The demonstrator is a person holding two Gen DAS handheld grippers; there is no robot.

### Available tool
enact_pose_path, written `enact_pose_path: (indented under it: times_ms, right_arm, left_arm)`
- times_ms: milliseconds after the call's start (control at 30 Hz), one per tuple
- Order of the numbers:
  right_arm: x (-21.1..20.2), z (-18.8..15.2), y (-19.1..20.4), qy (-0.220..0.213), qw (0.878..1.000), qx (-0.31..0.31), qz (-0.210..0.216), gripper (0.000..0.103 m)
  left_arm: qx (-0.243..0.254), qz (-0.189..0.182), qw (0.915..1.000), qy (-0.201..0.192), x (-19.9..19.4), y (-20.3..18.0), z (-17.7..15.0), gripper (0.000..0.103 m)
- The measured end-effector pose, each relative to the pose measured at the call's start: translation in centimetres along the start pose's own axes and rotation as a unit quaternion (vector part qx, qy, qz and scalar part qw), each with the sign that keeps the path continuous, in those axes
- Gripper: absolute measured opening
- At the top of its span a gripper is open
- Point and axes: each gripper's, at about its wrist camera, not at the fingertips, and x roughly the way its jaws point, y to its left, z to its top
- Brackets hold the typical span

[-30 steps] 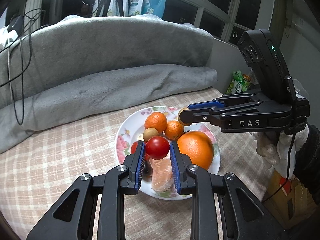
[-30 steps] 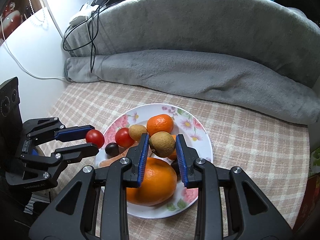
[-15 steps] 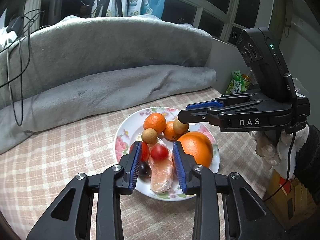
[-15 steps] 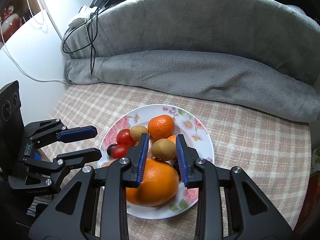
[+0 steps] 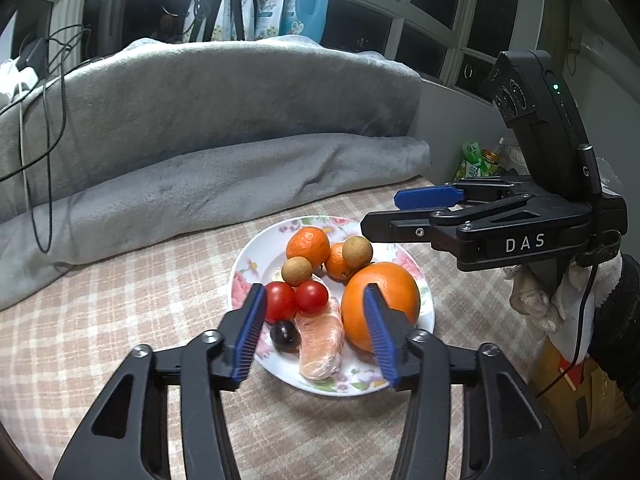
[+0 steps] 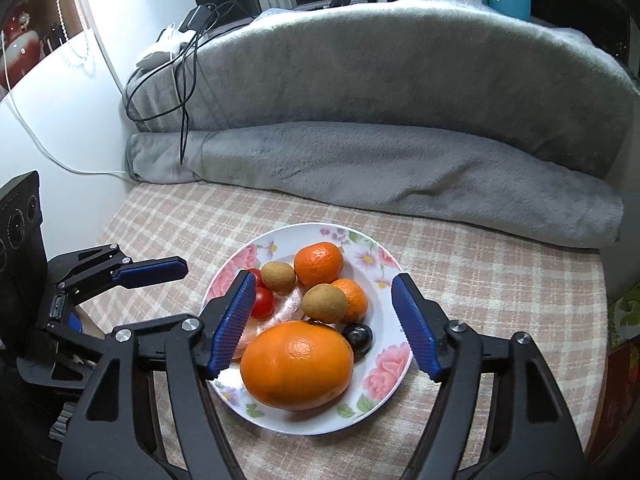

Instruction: Organize fruits

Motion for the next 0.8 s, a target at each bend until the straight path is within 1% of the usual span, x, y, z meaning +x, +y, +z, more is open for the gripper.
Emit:
enact_pose_path:
  times_ms: [67,167,233,333,500,600,667,800]
  right_arm:
    - [-0.2,-0.1,-0.1,-0.005,1.0,0.003,-0.006,0.082]
    - [-0.4,-0.3,0.0,-0.008,1.0,0.002,-0.018,0.083]
    - [-0.6,-0.3,0.1,-0.01,1.0,0.004,-0.026,0.084]
    - [-1.0,-0.4,0.2,-0.019,0.999,0.009,-0.047,0.091]
    - [-1.7,-0.6,0.5,-0.033,0.996,0.011,-0.077,0.091]
    - [-2.1,-0.8,1.0,-0.039,0.995,0.007,-0.096,0.093]
    - [-2.6,-0.9,1.3,-0.051,0.993,0.006,-0.106,0.095]
    - [-3.5,-1.1,1.6,-0.066,0.992,0.011,-0.109,0.097]
  left_arm:
    - [0.001,0.002,1.0,0.0,-0.1,-0.1,0.0,0.055]
    - [0.002,0.005,1.0,0.0,-0.2,-0.2,-0.1,0.062]
    - [0.003,0.007,1.0,0.0,-0.4,-0.2,-0.1,0.064]
    - [0.0,0.012,0.9999,0.0,-0.5,-0.1,-0.2,0.07]
    - [-0.006,0.017,0.9998,0.0,-0.7,0.3,-0.4,0.073]
    - [-0.006,0.024,0.9997,0.001,-0.9,0.4,-0.6,0.073]
    - [-0.009,0.026,0.9996,0.0,-1.1,0.4,-0.7,0.073]
    - [-0.013,0.03,0.9994,-0.002,-1.5,0.3,-0.8,0.073]
